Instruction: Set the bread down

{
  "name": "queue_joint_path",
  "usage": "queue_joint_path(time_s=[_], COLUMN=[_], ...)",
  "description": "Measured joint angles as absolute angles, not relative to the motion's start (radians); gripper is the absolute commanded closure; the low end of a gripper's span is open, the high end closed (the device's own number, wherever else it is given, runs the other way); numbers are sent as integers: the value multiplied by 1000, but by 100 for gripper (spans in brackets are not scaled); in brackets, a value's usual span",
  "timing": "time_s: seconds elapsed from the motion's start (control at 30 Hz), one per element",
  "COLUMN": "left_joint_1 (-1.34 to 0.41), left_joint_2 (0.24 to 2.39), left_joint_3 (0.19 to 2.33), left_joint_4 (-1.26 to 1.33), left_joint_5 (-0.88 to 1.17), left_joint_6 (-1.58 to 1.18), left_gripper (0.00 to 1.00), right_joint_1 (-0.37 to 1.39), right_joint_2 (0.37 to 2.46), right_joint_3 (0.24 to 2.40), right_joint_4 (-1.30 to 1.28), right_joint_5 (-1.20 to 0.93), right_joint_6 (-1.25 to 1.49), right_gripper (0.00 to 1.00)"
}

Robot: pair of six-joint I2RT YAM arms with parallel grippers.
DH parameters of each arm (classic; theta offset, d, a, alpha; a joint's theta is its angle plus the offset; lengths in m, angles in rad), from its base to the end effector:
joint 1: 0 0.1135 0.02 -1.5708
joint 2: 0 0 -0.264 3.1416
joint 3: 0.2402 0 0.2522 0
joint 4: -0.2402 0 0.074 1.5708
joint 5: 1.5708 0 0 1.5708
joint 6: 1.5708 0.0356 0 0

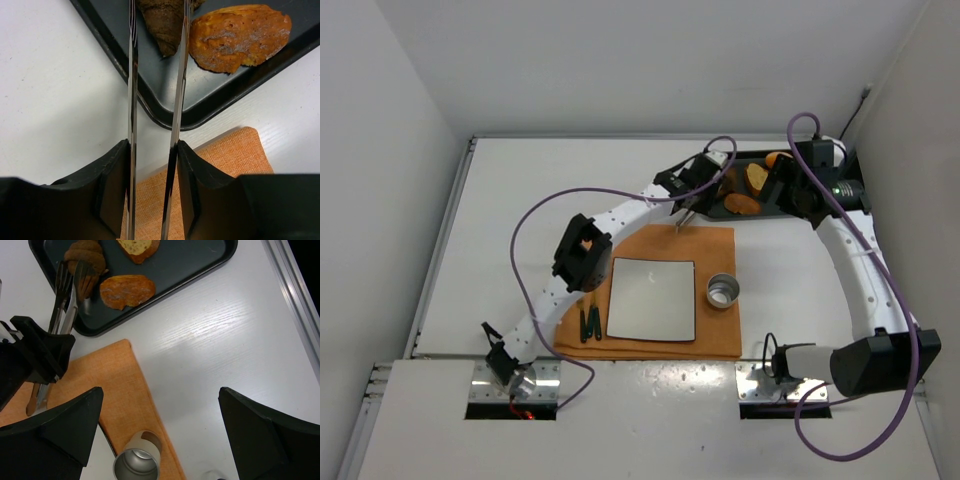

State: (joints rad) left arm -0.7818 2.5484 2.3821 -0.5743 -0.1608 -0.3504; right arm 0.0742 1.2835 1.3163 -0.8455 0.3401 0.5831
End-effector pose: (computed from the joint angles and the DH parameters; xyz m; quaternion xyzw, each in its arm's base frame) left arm 0.4092 -0.3982 0.2061 0.1636 0.8979 -0.1536 0.3787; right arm 0.2622 0.0076 0.3566 0.2911 0.8704 -0.0311 0.3959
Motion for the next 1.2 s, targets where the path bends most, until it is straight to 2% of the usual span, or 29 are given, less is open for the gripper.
queue_joint_path(time_s=[0.23, 0.43, 0.57, 0.7, 1.03, 1.2], left_joint_1=[-782, -782, -782, -786, -827, -883], left_joint_2=[2447, 2292, 2136, 1961, 1420, 1168], left_joint_3=[2281, 2232, 2114, 1914, 1228, 1023], left_joint_4=[-533, -491, -450, -427, -441, -441], left_joint_5=[-187, -216, -234, -241, -235, -212], left_joint_6=[-349, -347, -345, -345, -375, -403], left_gripper=[92, 93, 95, 95, 97, 97], right_joint_1=[74, 74, 74, 74, 74, 74], right_joint_2=[1283, 1283, 1283, 1282, 1280, 1281], right_joint_3=[1309, 1308, 1308, 1304, 1270, 1262], right_joint_4=[-846, -846, -846, -844, -818, -805], right_joint_5=[341, 342, 349, 358, 356, 354], right_joint_6=[583, 583, 583, 583, 583, 583], right_gripper=[0, 0, 0, 0, 0, 0])
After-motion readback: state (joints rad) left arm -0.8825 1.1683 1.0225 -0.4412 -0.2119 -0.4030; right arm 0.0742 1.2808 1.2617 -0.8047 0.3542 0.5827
